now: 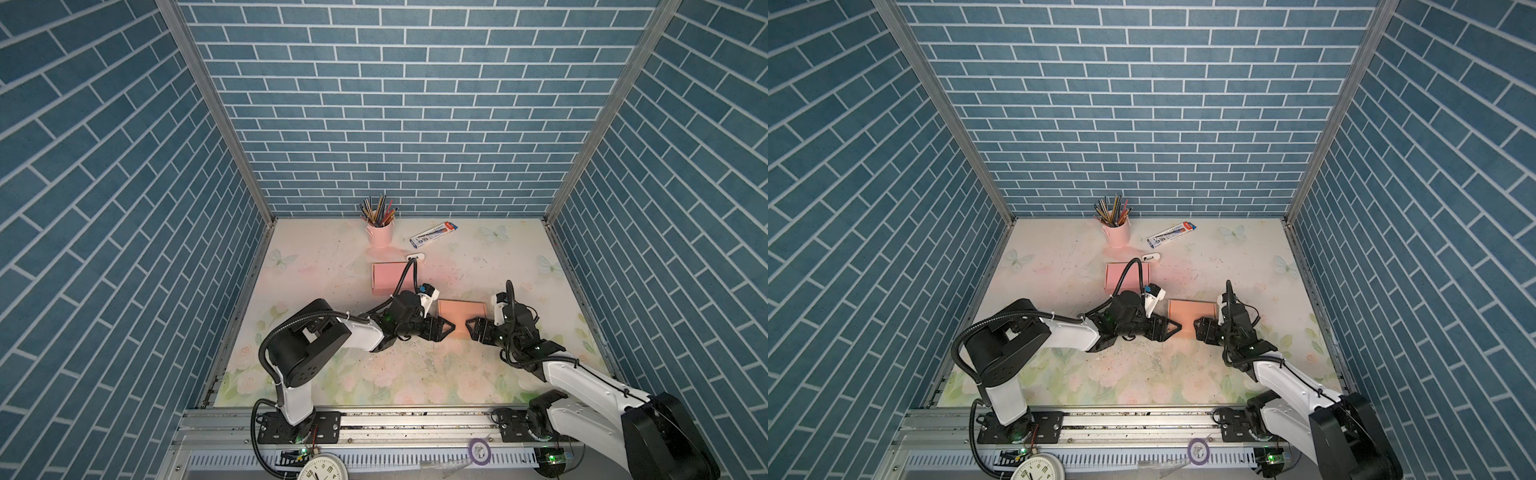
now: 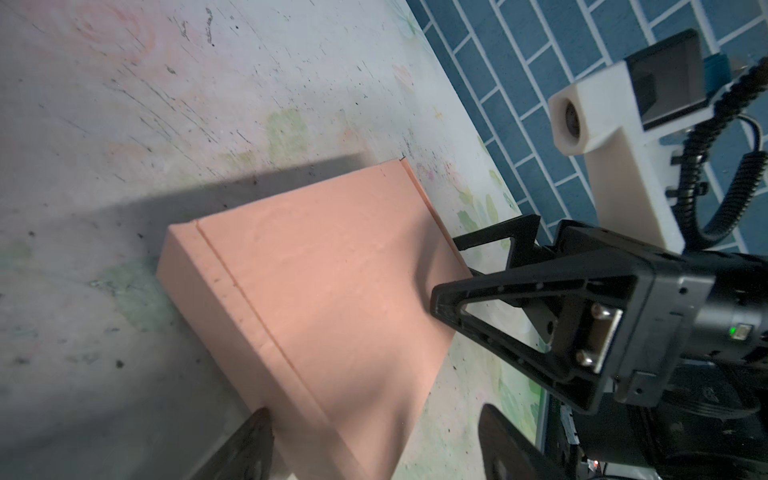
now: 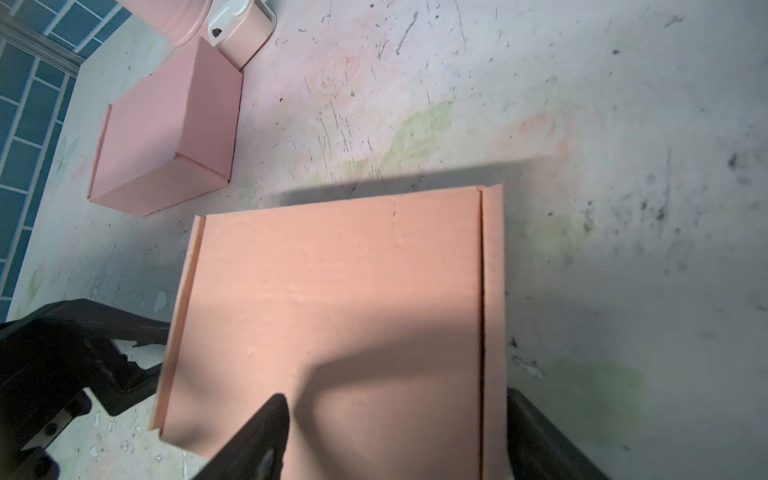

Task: Fold the paper box

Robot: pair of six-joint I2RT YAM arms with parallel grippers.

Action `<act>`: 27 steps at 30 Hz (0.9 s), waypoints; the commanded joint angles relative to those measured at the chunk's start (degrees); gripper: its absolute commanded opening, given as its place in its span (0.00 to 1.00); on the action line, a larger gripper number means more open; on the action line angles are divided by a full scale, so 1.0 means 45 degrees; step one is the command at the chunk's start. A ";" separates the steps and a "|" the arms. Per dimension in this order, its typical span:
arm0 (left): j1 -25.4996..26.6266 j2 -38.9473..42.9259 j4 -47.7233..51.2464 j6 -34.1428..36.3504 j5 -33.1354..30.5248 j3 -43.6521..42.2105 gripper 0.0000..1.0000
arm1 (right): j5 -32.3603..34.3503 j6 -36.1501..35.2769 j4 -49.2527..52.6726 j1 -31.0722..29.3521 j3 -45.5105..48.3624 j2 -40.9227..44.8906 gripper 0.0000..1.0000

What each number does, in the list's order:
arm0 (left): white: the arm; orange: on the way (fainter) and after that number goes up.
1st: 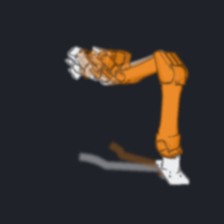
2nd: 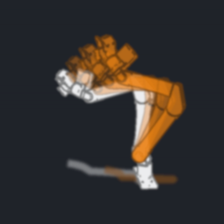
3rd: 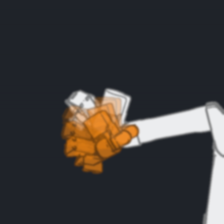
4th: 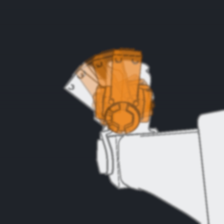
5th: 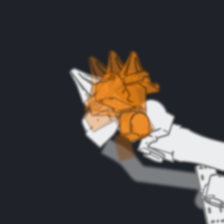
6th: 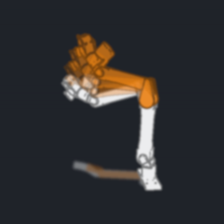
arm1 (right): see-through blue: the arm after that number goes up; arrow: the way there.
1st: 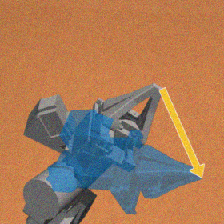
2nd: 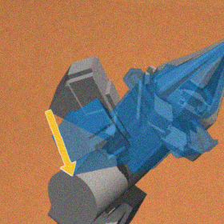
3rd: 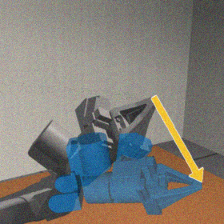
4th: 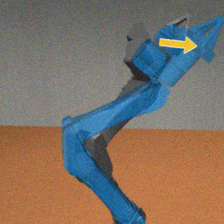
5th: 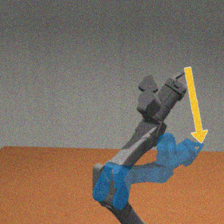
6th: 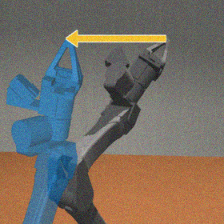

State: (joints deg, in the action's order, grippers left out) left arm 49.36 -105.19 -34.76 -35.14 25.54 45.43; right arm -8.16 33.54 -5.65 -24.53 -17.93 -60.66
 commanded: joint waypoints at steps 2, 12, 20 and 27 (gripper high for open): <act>-0.0050 -0.0516 -0.0165 0.0293 0.0502 0.0824 0.78 | -0.0851 -0.0795 -0.0859 0.0085 -0.0907 -0.0667 0.80; -0.0521 -0.0947 -0.0069 0.0365 0.0343 0.0938 0.79 | -0.0770 -0.1179 -0.0919 0.0554 -0.1338 -0.1714 0.83; -0.0677 0.0146 0.0861 0.0718 -0.0283 0.0374 0.88 | 0.0076 -0.1425 0.0598 0.0561 -0.1638 -0.0781 0.91; -0.0696 0.1827 0.2492 0.1030 -0.1206 -0.0706 0.88 | 0.0574 -0.1980 0.2247 0.0298 -0.1816 0.0345 0.92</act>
State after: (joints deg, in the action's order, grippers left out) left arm 46.70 -99.50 -27.14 -32.03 22.33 44.71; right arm -7.81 27.53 -0.95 -22.35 -24.08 -60.69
